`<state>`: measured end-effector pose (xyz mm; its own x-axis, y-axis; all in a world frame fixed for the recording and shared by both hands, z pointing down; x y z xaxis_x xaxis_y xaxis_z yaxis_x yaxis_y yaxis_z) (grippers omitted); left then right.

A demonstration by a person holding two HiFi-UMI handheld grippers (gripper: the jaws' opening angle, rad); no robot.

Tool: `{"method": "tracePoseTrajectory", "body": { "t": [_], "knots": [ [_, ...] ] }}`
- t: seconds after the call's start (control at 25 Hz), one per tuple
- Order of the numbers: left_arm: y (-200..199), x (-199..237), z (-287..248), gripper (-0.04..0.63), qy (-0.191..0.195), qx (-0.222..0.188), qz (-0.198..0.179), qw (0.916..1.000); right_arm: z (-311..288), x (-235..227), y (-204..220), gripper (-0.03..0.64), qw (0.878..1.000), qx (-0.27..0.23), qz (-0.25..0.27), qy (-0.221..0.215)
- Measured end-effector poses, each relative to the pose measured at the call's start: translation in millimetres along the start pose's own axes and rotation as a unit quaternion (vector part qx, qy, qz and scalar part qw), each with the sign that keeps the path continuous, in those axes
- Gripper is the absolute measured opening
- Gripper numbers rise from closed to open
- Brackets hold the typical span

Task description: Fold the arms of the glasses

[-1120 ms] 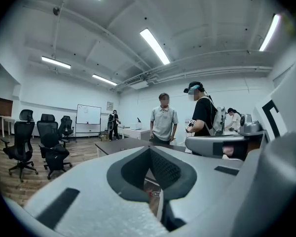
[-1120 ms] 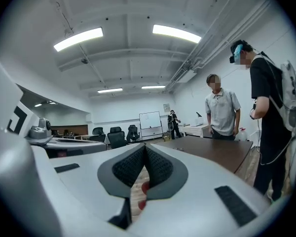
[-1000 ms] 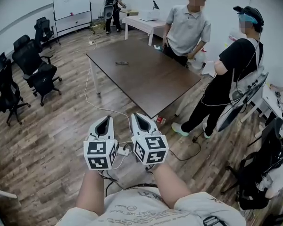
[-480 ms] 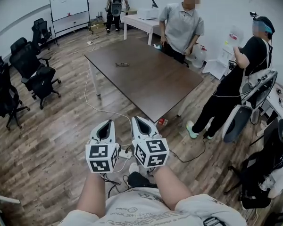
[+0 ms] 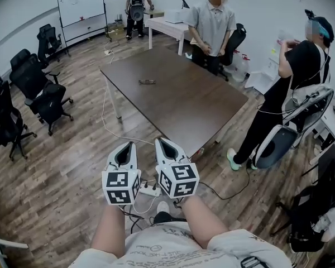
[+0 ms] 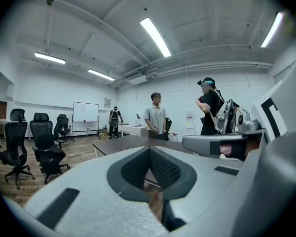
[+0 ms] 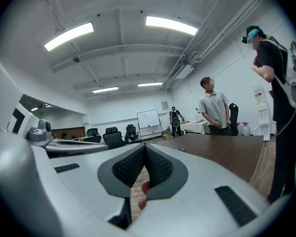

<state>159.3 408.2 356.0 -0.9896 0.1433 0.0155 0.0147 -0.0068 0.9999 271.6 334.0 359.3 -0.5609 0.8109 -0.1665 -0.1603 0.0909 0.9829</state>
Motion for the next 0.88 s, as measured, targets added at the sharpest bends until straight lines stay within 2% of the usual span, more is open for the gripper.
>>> {"method": "tracePoseTrajectory", "body": {
  "t": [0.4, 0.88],
  "knots": [
    [-4.2, 27.7, -90.6, 0.014, 0.008, 0.006, -0.005, 0.9999, -78.9, -46.0, -5.9, 0.014, 1.0, -0.002, -0.006, 0.0],
    [-0.9, 29.1, -185.2, 0.014, 0.014, 0.009, -0.008, 0.9998, -147.7, -113.7, -6.1, 0.014, 1.0, 0.0, -0.019, 0.003]
  ]
}}
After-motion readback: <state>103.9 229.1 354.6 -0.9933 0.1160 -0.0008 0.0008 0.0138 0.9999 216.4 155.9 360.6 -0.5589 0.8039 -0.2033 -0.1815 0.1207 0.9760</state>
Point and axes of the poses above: the fingertips, and each gripper's own axes: z backward along the fingers, x to its left, y out of its underside, the point moved 6 cm from there along z, backward along the fingers, and after that the axes turned 9 degrees about -x, right-handed, at the moved point
